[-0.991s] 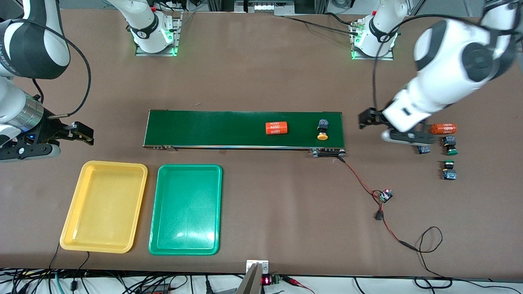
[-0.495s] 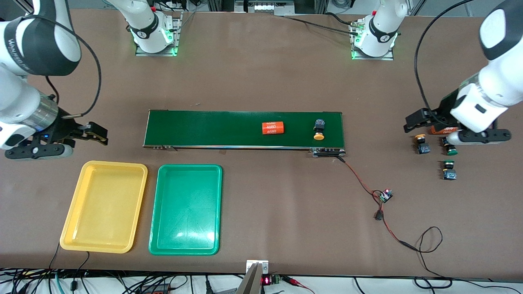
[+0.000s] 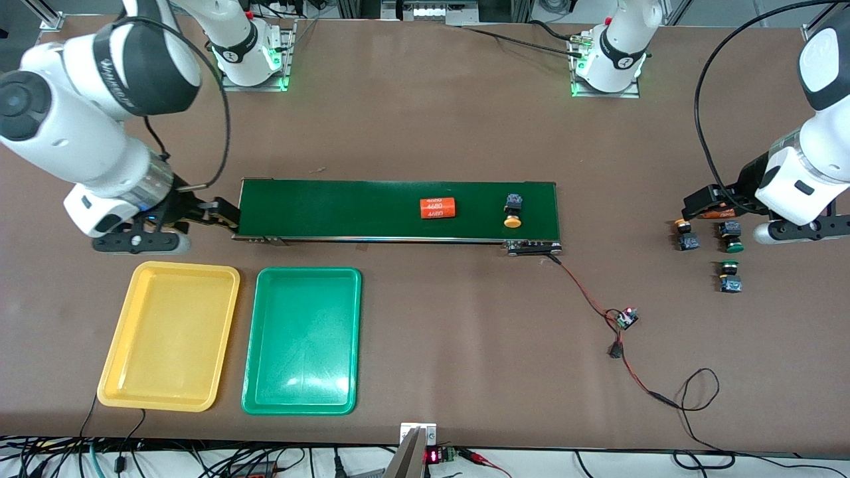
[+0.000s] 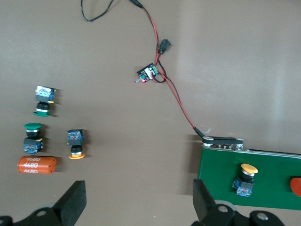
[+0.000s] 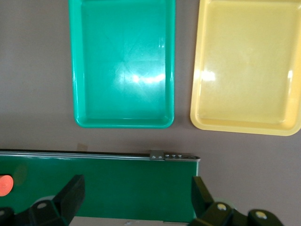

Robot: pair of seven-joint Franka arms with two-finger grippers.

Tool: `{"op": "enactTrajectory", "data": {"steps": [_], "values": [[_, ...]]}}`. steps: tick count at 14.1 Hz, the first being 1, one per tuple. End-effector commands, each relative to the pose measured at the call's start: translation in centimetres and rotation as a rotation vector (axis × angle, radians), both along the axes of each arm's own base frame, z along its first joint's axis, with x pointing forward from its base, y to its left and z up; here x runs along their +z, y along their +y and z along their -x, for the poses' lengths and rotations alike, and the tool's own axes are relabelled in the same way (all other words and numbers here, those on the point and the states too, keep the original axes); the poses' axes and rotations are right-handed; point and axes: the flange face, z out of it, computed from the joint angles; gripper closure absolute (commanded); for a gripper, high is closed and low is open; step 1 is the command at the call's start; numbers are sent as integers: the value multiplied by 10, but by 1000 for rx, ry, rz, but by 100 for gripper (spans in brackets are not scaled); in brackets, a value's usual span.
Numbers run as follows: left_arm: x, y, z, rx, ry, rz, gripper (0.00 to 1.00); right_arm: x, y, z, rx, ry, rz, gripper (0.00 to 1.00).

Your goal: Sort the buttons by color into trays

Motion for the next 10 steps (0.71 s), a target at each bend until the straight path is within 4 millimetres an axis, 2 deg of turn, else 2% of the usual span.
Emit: {"op": "enactTrajectory", "data": {"steps": [1, 5, 6, 8, 10], "values": [[13, 11, -9, -2, -8, -24, 0, -6, -4, -4, -14, 6, -10, 0], [38, 21, -8, -28, -14, -34, 0, -6, -15, 0, 11, 42, 6, 0], [32, 32, -9, -23, -2, -34, 0, -6, -21, 0, 23, 50, 5, 0], [14, 79, -12, 4, 34, -53, 0, -6, -32, 0, 35, 70, 1, 0], [-17, 125, -18, 5, 79, -77, 0, 2, -39, 7, 35, 92, -2, 0]]}}
